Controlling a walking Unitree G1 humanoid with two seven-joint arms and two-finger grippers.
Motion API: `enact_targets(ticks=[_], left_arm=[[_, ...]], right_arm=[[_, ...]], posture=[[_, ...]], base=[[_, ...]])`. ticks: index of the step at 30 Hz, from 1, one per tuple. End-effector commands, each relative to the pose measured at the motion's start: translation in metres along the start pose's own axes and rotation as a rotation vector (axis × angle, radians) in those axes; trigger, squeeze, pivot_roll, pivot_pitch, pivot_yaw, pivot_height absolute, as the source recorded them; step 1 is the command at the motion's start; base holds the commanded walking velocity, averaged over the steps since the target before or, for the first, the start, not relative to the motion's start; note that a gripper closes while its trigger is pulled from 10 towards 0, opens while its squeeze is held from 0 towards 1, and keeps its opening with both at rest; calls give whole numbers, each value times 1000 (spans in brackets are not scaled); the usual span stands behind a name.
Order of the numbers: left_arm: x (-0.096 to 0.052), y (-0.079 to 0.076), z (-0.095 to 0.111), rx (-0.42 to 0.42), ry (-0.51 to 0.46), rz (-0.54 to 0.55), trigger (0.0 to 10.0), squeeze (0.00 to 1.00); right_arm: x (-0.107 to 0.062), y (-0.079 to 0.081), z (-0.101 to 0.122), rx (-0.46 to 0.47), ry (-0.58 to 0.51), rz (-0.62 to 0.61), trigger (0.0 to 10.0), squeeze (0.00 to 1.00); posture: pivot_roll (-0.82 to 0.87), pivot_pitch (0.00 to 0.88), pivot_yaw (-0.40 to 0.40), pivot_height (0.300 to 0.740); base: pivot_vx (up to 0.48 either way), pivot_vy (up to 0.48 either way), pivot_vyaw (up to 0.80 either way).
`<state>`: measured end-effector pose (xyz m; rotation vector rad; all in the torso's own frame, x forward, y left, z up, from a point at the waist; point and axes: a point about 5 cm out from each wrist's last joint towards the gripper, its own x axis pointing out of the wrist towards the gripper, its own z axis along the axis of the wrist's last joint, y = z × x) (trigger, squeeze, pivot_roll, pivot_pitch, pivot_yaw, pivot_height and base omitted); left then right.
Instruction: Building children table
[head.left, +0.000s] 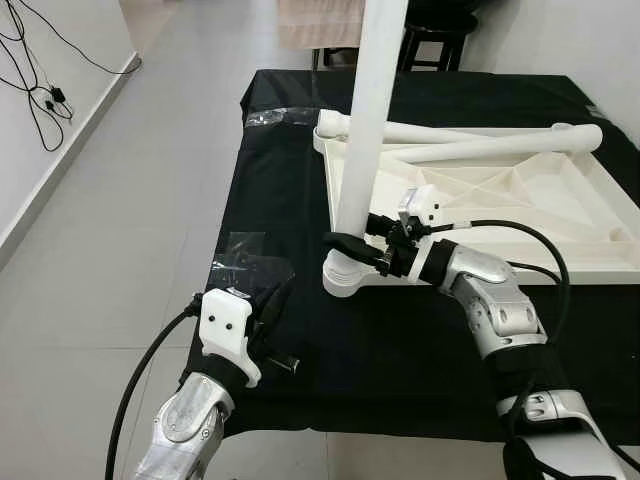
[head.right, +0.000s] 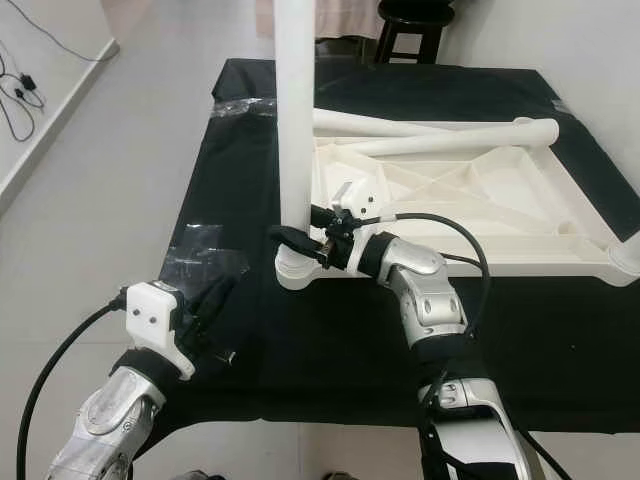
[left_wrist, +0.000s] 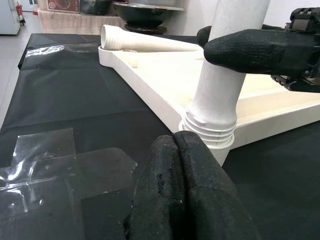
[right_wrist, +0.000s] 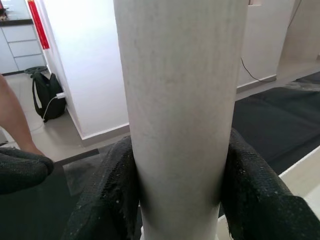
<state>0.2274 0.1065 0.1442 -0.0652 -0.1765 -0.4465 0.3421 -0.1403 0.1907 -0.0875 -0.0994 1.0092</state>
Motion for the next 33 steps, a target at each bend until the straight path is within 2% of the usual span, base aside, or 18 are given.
enact_targets(ticks=[1, 4, 5, 6, 7, 8, 9, 11, 20, 21, 22, 24, 27, 28, 29, 30, 31, 33], left_arm=[[-3, -2, -5, -15, 19, 2, 10000, 0], [-3, -2, -5, -15, 19, 2, 10000, 0], [-3, -1, -5, -14, 20, 3, 10000, 0], [-4, 0, -5, -14, 20, 4, 10000, 0], [-4, 0, -5, -14, 20, 4, 10000, 0], [-4, 0, -5, -13, 20, 4, 10000, 0], [-4, 0, -5, -13, 20, 4, 10000, 0], [-4, 1, -5, -11, 21, 4, 10000, 0], [-2, 1, -5, -11, 18, 7, 10000, 0], [-1, 2, -4, -10, 17, 9, 10000, 0], [-1, 2, -4, -11, 16, 9, 10000, 0], [-1, 2, -4, -13, 17, 7, 10000, 0], [-1, 3, -4, -16, 17, 4, 10000, 0], [-1, 3, -4, -16, 17, 4, 10000, 0], [-1, 2, -4, -16, 17, 4, 10000, 0], [-1, 2, -4, -16, 17, 4, 10000, 0], [0, 2, -4, -15, 15, 6, 10000, 0], [0, 2, -3, -14, 14, 7, 10000, 0]], right_arm=[[-9, 3, -8, -11, 33, -102, 0, 0], [-12, 4, -11, -19, 54, -150, 0, 0], [-16, 5, -18, -15, 92, -317, 0, 0], [-27, 14, -28, 33, 127, -605, 0, 0], [-27, 14, -28, 33, 127, -605, 0, 0], [-33, 33, -34, 73, 157, -710, 0, 0], [-33, 33, -34, 73, 157, -710, 0, 0], [-33, 51, -32, 5, 187, -713, 0, 0], [-27, 49, -30, -63, 212, -687, 0, 0], [-26, 52, -30, -51, 217, -689, 10000, 0], [-22, 54, -27, -10, 182, -659, 10000, 1000], [-16, 58, -21, 42, 135, -599, 10000, 1000], [1, 62, -4, 146, -11, -410, 10000, 1000], [1, 62, -4, 146, -11, -410, 10000, 1000], [4, 61, 1, 148, -39, -353, 10000, 863], [4, 61, 1, 148, -39, -353, 10000, 863], [7, 57, 11, 106, -77, -196, 10000, 0], [6, 55, 14, 87, -81, -142, 10000, 0]], posture=[[48, 125, -42, 740], [48, 125, -42, 740], [47, 124, -47, 740], [38, 126, -47, 740], [38, 126, -47, 740], [46, 138, -44, 740], [46, 138, -44, 740], [25, 123, -29, 740], [34, 131, -39, 740], [29, 129, -35, 740], [30, 131, -34, 740], [31, 131, -30, 740], [28, 129, -27, 740], [28, 129, -27, 740], [35, 130, -32, 740], [35, 130, -32, 740], [39, 130, -35, 740], [39, 130, -35, 740]], base=[[0, 0, 0], [0, 0, 0], [0, 0, 0], [0, 0, 0], [0, 0, 0], [0, 0, 0], [0, 0, 0], [0, 0, 0], [0, 0, 0], [0, 0, 0], [0, 0, 0], [0, 0, 0], [0, 0, 0], [0, 0, 0], [0, 0, 0], [0, 0, 0], [0, 0, 0], [0, 0, 0]])
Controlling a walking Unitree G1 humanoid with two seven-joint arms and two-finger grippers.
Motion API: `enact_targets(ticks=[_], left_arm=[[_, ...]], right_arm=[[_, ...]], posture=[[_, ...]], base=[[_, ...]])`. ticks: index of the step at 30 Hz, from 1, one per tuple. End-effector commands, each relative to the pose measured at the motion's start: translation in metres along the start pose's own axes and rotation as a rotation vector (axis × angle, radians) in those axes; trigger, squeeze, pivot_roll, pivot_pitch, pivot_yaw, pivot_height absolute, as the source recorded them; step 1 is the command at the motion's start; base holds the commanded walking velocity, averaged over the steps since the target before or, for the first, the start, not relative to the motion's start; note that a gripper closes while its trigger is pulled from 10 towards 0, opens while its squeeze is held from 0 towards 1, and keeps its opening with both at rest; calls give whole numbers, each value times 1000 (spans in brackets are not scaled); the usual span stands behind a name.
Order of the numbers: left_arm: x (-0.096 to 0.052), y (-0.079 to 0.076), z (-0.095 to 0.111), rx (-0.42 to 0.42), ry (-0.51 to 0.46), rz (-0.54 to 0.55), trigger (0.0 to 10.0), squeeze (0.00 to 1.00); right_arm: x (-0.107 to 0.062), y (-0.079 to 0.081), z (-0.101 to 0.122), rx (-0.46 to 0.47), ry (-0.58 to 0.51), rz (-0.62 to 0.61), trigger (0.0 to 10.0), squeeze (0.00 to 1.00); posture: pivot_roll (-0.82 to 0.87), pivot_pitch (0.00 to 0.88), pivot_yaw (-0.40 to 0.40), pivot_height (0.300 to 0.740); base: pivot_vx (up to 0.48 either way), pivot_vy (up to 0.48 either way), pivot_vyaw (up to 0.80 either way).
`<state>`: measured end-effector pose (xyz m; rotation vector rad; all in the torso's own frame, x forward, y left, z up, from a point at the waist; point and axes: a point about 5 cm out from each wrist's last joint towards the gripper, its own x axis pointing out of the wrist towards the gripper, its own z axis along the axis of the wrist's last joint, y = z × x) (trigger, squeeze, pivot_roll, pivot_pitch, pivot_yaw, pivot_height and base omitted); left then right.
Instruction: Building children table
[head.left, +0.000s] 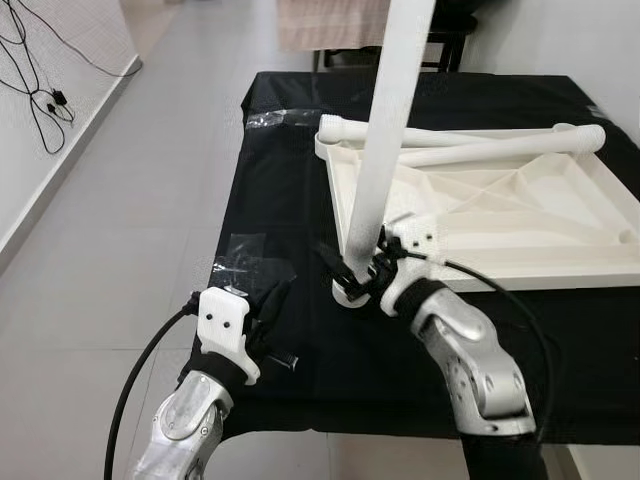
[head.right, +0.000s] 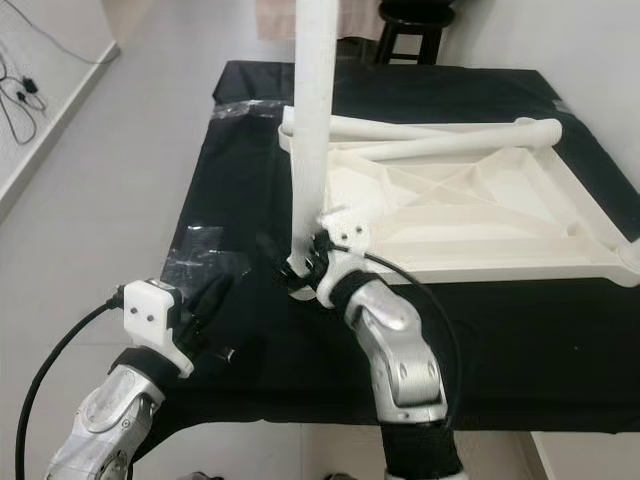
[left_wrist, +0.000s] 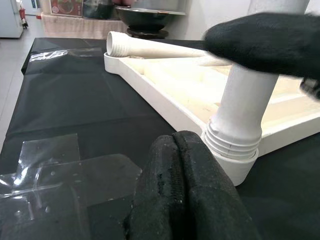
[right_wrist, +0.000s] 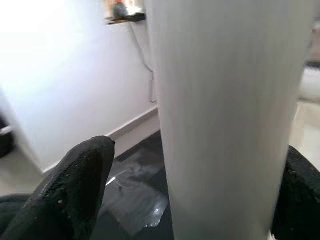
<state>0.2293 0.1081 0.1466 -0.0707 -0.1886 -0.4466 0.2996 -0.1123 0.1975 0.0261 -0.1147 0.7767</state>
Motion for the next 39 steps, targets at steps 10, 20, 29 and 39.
enact_targets(ticks=[10, 20, 29, 39], left_arm=[[0, -2, -6, -17, 23, 6, 10000, 0], [-1, -6, -6, -20, 23, 3, 10000, 0], [-1, -6, -5, -21, 23, 4, 10000, 0], [-3, -3, -5, -23, 25, 4, 10000, 0]], right_arm=[[2, -21, -1, -7, 58, 362, 10000, 0], [28, -44, 5, 129, 38, 508, 0, 0], [28, -56, 6, 122, 28, 491, 0, 0], [14, -47, -37, 25, 136, -289, 0, 0]], posture=[[47, 122, -40, 740], [61, 130, -48, 740], [51, 136, -45, 740], [26, 136, -38, 740]], base=[[0, 0, 0], [0, 0, 0], [0, 0, 0], [0, 0, 0]])
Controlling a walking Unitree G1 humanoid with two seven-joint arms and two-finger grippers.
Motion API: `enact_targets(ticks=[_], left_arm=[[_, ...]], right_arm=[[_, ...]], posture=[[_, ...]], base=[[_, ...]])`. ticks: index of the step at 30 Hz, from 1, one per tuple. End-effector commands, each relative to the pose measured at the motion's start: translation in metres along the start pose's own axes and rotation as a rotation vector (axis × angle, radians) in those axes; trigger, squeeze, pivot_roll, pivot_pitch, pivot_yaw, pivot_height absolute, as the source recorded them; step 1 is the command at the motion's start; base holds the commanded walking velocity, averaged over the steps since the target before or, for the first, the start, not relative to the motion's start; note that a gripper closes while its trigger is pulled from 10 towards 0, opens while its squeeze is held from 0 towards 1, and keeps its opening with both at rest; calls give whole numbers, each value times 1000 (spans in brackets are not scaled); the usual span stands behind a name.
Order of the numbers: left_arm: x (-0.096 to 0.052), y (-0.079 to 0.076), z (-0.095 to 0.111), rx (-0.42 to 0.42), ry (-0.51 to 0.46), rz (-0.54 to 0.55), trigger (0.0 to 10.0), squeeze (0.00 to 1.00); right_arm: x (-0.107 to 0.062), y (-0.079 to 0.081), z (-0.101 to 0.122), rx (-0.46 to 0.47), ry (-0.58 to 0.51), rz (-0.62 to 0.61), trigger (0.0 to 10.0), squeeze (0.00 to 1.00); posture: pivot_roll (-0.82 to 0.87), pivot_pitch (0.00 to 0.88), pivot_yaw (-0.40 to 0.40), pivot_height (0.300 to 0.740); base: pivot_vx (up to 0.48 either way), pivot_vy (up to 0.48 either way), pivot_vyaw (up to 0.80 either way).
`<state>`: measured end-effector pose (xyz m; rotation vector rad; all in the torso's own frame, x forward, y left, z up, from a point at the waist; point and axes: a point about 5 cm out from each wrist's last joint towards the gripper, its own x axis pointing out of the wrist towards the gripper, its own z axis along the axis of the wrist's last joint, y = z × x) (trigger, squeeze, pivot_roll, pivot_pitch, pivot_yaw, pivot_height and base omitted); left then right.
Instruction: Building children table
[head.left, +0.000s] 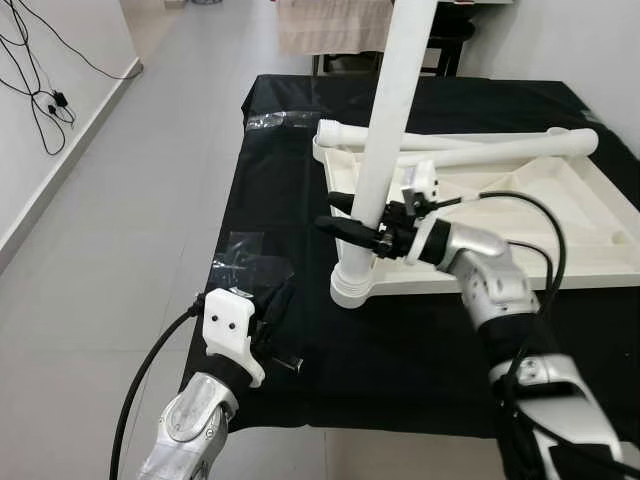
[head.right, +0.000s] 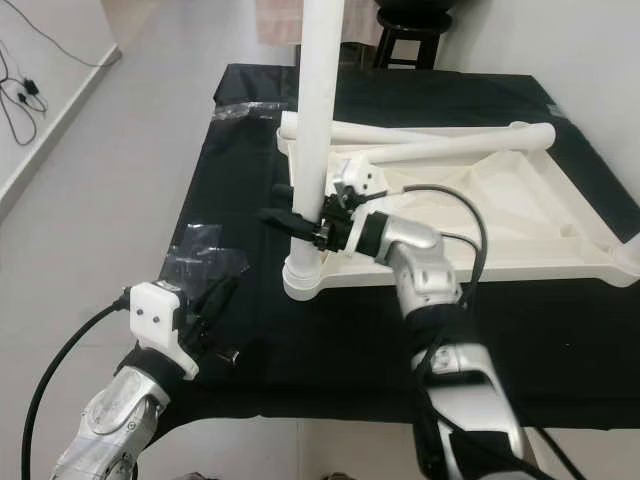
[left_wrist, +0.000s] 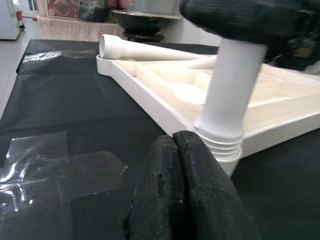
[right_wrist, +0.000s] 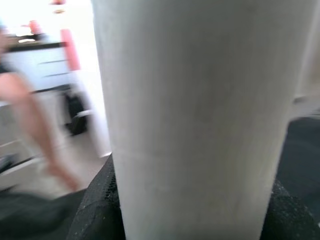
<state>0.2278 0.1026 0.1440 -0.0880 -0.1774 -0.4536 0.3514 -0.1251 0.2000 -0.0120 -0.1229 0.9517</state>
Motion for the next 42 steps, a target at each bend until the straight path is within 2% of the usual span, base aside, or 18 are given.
enact_targets(ticks=[1, 2, 3, 4, 5, 6, 13, 14, 18, 19, 24, 25, 27, 29, 32, 40, 41, 42], left_arm=[[-4, 3, -3, -3, 17, 9, 10000, 0], [-4, 3, -3, -3, 17, 9, 10000, 0], [-4, 3, -3, -3, 18, 9, 10000, 0], [-4, 3, -3, -3, 18, 9, 10000, 0], [-4, 4, -3, -3, 19, 8, 10000, 0], [-3, 4, -4, -3, 21, 9, 10000, 0], [-2, 4, -5, 1, 20, 15, 10000, 0], [-2, 4, -5, 5, 20, 19, 10000, 0], [-2, 4, -6, 3, 21, 19, 10000, 0], [-2, 4, -6, 0, 23, 15, 10000, 0], [-2, 3, -6, -5, 24, 8, 10000, 0], [-2, 3, -5, -6, 24, 7, 10000, 0], [-2, 3, -5, -6, 24, 6, 10000, 0], [-2, 3, -5, -5, 23, 8, 10000, 0], [-2, 4, -5, -4, 22, 10, 10000, 0], [-2, 3, -4, -4, 22, 10, 10000, 0], [-2, 3, -4, -4, 22, 10, 10000, 0], [-2, 3, -4, -4, 22, 10, 10000, 0]], right_arm=[[-13, 2, -36, 64, 132, -464, 0, 0], [-13, 2, -36, 64, 132, -464, 0, 0], [-22, 15, -48, 124, 166, -622, 0, 0], [-22, 15, -48, 124, 166, -622, 0, 0], [-22, 34, -56, 137, 198, -632, 0, 0], [-17, 38, -53, 112, 191, -598, 0, 0], [-5, 27, -48, 57, 173, -583, 0, 0], [-3, 27, -46, 52, 169, -587, 10000, 0], [3, 27, -40, 10, 168, -550, 10000, 0], [5, 26, -35, 18, 145, -530, 10000, 1000], [13, 23, -15, 14, 62, -384, 10000, 1000], [16, 20, -5, -2, 27, -280, 10000, 0], [18, 19, 1, -17, 10, -214, 10000, 0], [20, 19, 15, -99, -3, 35, 10000, 0], [19, 18, 21, -115, 10, 187, 10000, 0], [19, 10, 18, -70, 58, 300, 10000, 0], [20, 8, 19, -43, 62, 335, 4353, 0], [20, 8, 19, -43, 62, 335, 4353, 0]], posture=[[26, 136, -38, 740], [26, 136, -38, 740], [25, 136, -37, 740], [25, 136, -37, 740], [22, 132, -33, 740], [16, 118, -33, 740], [30, 113, -43, 740], [28, 109, -39, 740], [26, 110, -37, 740], [28, 110, -34, 740], [29, 113, -29, 740], [30, 116, -30, 740], [30, 116, -30, 740], [33, 120, -29, 740], [33, 120, -29, 740], [41, 124, -33, 740], [41, 126, -34, 740], [41, 126, -34, 740]], base=[[0, 0, 0], [0, 0, 0], [0, 0, 0], [0, 0, 0], [0, 0, 0], [0, 0, 0], [0, 0, 0], [0, 0, 0], [0, 0, 0], [0, 0, 0], [0, 0, 0], [0, 0, 0], [0, 0, 0], [0, 0, 0], [0, 0, 0], [0, 0, 0], [0, 0, 0], [0, 0, 0]])
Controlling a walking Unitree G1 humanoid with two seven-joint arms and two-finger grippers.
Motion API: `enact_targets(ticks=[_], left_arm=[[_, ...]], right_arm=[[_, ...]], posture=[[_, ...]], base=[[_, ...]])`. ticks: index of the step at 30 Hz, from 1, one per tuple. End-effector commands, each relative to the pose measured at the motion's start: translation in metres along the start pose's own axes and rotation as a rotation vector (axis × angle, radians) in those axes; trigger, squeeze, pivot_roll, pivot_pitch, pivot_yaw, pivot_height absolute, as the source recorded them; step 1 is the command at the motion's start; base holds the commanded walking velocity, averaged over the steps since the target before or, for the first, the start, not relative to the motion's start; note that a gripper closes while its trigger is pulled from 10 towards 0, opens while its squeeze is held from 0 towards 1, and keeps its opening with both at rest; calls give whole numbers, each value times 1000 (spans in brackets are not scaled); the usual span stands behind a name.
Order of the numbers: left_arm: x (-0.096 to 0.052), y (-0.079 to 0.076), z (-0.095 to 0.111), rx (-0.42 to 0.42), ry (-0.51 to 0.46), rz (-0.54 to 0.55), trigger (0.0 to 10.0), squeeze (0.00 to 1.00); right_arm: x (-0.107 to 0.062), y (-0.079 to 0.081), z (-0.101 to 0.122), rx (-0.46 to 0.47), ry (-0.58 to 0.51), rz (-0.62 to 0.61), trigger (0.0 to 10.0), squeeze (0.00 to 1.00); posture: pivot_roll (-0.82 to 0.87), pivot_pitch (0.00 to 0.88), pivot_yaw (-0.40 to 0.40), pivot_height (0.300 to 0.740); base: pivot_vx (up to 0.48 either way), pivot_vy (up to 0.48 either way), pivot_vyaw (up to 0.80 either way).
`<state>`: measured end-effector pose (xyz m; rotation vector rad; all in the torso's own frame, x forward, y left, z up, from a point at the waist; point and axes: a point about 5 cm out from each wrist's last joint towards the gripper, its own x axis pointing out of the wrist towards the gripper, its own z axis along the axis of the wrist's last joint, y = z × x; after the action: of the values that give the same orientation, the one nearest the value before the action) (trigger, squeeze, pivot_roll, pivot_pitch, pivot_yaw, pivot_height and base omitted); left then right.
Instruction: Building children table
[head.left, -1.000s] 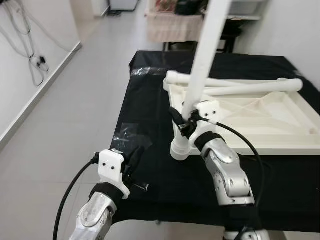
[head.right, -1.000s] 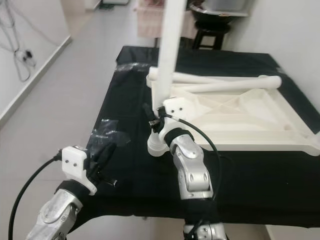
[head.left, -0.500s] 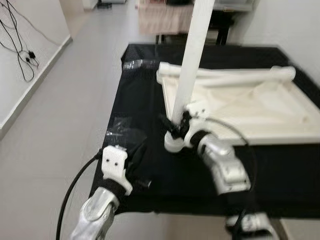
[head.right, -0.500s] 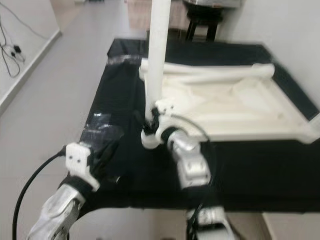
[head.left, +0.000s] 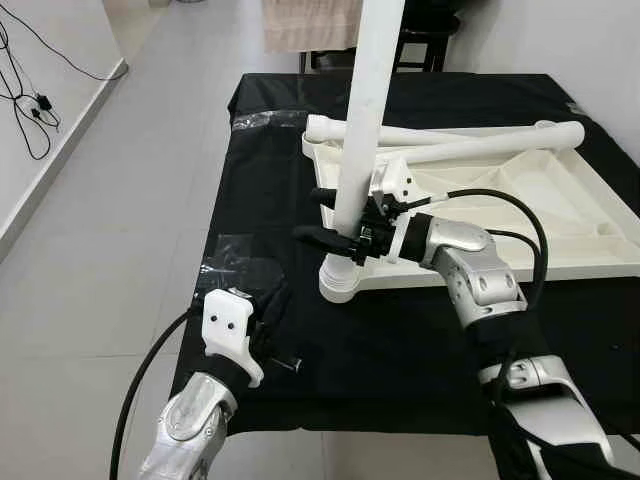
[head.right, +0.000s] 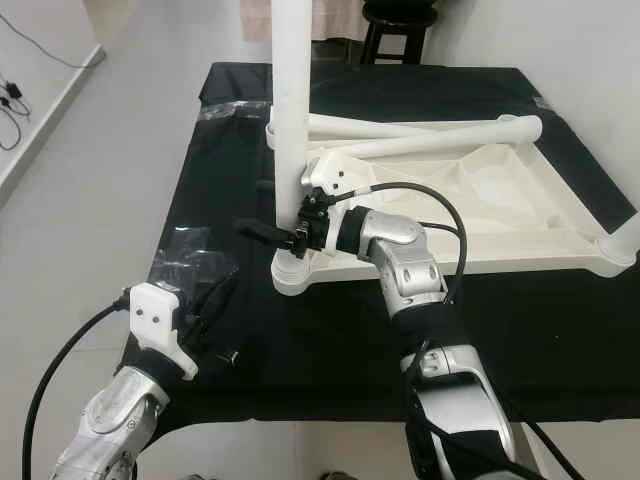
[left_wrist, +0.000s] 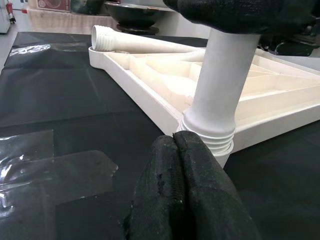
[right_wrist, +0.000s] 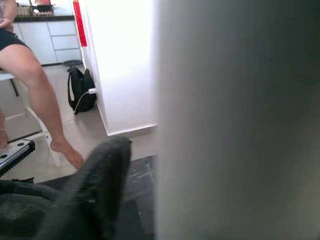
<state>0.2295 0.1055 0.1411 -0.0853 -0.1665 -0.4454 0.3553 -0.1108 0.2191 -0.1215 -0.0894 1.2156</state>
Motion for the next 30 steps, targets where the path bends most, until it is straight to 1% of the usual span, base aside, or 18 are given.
enact_targets(ticks=[1, 2, 6, 12, 14, 15, 16, 17, 18, 19, 20, 21, 22, 23, 24, 26, 27, 30], left_arm=[[-2, 0, -2, -5, 11, 2, 10000, 0], [-2, 0, -2, -6, 11, 2, 10000, 0], [-2, 0, -2, -7, 11, 2, 10000, 0], [-2, 0, -2, -8, 10, 2, 10000, 0], [-2, -1, -2, -7, 9, 3, 10000, 0], [-2, -1, -2, -7, 9, 3, 10000, 0], [-2, 0, -1, -6, 9, 3, 10000, 0], [-2, 0, -1, -5, 8, 4, 10000, 0], [-2, 0, -1, -5, 8, 4, 10000, 0], [-3, 0, -1, -4, 8, 5, 10000, 0], [-3, 0, -1, -4, 8, 5, 10000, 0], [-2, 1, -1, -3, 8, 4, 10000, 0], [-2, 2, 0, -2, 8, 4, 10000, 0], [-2, 2, 0, -2, 8, 4, 10000, 0], [-2, 2, 0, -2, 8, 4, 10000, 0], [-2, 2, 0, -2, 8, 4, 10000, 0], [-2, 3, -1, -2, 10, 3, 10000, 0], [-1, 3, -1, -3, 11, 2, 10000, 0]], right_arm=[[5, 3, 1, 16, -11, 65, 4353, 0], [5, 1, 1, 34, -10, 84, 0, 0], [3, -4, 2, 49, -22, 104, 0, 0], [-3, -8, -1, 30, -23, 81, 0, 0], [-11, -9, -7, 3, -7, -20, 0, 0], [-11, -9, -7, 3, -7, -20, 0, 0], [-15, -10, -9, -2, 2, -67, 0, 0], [-17, -10, -15, 17, 16, -174, 0, 0], [-17, -10, -15, 17, 16, -174, 0, 0], [-15, -5, -29, 60, 40, -356, 0, 0], [-15, -5, -29, 60, 40, -356, 0, 0], [-14, 14, -53, 134, 115, -541, 0, 0], [-15, 31, -67, 175, 157, -681, 0, 0], [-15, 31, -67, 175, 157, -681, 0, 0], [-15, 43, -73, 199, 174, -756, 0, 0], [-15, 43, -73, 199, 174, -756, 0, 0], [-9, 51, -73, 183, 179, -736, 0, 0], [-4, 50, -69, 160, 168, -717, 0, 0]], posture=[[41, 126, -34, 740], [42, 128, -33, 740], [42, 127, -33, 740], [38, 131, -36, 740], [41, 136, -38, 740], [41, 136, -38, 740], [41, 136, -38, 740], [36, 138, -43, 740], [36, 138, -43, 740], [31, 142, -42, 740], [31, 142, -42, 740], [32, 151, -33, 740], [27, 144, -28, 740], [27, 144, -28, 740], [26, 143, -26, 740], [26, 143, -26, 740], [22, 140, -23, 740], [21, 136, -27, 740]], base=[[0, 0, 0], [0, 0, 0], [0, 0, 0], [0, 0, 0], [0, 0, 0], [0, 0, 0], [0, 0, 0], [0, 0, 0], [0, 0, 0], [0, 0, 0], [0, 0, 0], [0, 0, 0], [0, 0, 0], [0, 0, 0], [0, 0, 0], [0, 0, 0], [0, 0, 0], [0, 0, 0]])
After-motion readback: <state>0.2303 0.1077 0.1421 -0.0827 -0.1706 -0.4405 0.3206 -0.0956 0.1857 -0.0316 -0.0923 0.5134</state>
